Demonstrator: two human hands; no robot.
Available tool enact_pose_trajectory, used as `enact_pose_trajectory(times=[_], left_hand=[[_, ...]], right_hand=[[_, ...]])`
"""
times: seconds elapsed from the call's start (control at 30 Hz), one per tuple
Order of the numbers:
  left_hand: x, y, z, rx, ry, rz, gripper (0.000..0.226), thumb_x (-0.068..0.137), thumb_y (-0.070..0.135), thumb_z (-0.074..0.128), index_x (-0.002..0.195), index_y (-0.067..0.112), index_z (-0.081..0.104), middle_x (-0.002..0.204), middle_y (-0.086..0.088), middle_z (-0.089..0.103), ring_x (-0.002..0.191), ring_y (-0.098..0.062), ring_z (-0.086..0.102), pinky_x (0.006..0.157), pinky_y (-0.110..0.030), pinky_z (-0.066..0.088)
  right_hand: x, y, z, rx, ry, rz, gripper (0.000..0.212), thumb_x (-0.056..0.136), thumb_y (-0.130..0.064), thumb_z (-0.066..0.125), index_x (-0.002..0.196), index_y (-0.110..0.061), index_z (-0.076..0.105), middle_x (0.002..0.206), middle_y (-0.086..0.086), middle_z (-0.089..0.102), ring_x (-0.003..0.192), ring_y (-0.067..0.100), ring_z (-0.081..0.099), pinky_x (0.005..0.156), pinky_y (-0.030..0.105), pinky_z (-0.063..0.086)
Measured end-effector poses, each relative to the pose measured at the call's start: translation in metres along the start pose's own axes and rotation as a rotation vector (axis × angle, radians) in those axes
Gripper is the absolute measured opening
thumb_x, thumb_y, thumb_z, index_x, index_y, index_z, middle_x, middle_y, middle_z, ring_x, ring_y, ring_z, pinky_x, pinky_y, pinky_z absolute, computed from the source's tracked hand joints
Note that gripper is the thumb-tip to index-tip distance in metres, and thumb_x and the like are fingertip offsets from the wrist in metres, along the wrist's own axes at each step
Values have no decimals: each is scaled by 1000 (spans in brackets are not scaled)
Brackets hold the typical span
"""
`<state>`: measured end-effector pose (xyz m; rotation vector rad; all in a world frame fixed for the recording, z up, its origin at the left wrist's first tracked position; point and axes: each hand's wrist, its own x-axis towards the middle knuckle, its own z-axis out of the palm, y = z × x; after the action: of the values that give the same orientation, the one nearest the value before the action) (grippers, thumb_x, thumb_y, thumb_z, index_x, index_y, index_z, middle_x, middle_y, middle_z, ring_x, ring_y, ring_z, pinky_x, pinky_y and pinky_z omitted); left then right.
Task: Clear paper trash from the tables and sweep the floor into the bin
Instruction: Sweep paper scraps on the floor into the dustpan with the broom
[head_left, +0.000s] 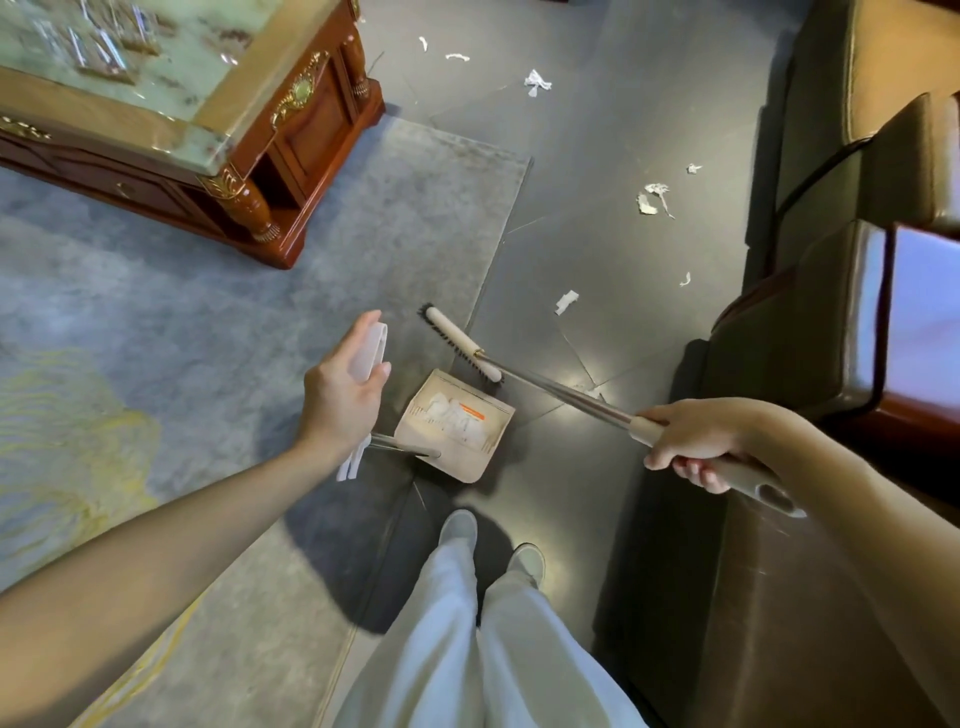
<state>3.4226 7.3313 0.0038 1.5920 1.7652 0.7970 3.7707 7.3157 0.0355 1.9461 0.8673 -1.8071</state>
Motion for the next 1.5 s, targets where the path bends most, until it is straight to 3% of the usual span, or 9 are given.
enact_pose_trajectory(times=[0.07,0.27,0.5,0.7,0.87,0.97,1.1,1.3,1.5], left_hand=[[-2,4,5,26,-39,27,53,90,5,61,138,23,49,128,-4,60,104,-32,62,92,-36,50],[3,29,46,50,-123,129,53,90,5,60,139,24,48,116,-9,66,95,-29,61,77,-12,36],[23,54,109,106,-251,316,54,87,3,63,137,18,51,106,-15,68,84,-34,61,72,-13,32],[27,70,151,66,-298,345,55,85,-1,64,136,16,52,118,-12,66,98,-33,63,77,-12,32],[41,90,173,47,-334,316,54,88,1,59,137,21,49,96,-8,64,79,-24,51,67,-12,28],[51,86,168,56,-332,287,54,89,3,58,137,25,48,102,-11,66,81,-20,48,68,-13,29],[62,76,151,70,-347,337,53,89,4,59,138,23,48,114,-13,66,92,-30,58,73,-13,30],[92,62,125,90,-308,272,52,91,7,58,138,26,48,100,-11,67,77,-24,51,68,-19,32],[131,81,117,31,-227,150,52,92,8,57,138,30,48,104,-14,67,68,-25,52,78,-39,53]], right_hand=[[2,9,-1,56,35,-2,58,90,-1,57,139,-26,39,59,8,48,40,10,40,37,20,38],[3,51,-6,189,186,32,55,91,-1,57,139,-22,41,60,10,49,38,11,40,38,20,39],[0,104,-8,218,339,89,54,91,-3,57,139,-21,39,70,12,54,29,9,44,34,18,39],[37,111,17,231,387,142,76,87,5,51,152,-23,23,90,17,64,58,20,54,55,27,46],[34,106,42,326,207,128,79,87,3,53,152,-29,21,81,12,59,50,14,49,45,25,42],[18,109,43,445,99,127,77,87,2,54,149,-36,26,64,7,56,41,10,45,39,21,39],[-17,109,14,430,22,110,76,89,3,55,147,-37,28,49,3,52,37,9,42,35,20,37],[-43,80,-21,357,77,39,74,89,2,56,147,-35,28,46,3,51,35,10,43,35,21,38],[-5,26,-88,239,189,-22,65,90,2,53,147,-22,32,50,6,49,32,10,43,34,20,39]])
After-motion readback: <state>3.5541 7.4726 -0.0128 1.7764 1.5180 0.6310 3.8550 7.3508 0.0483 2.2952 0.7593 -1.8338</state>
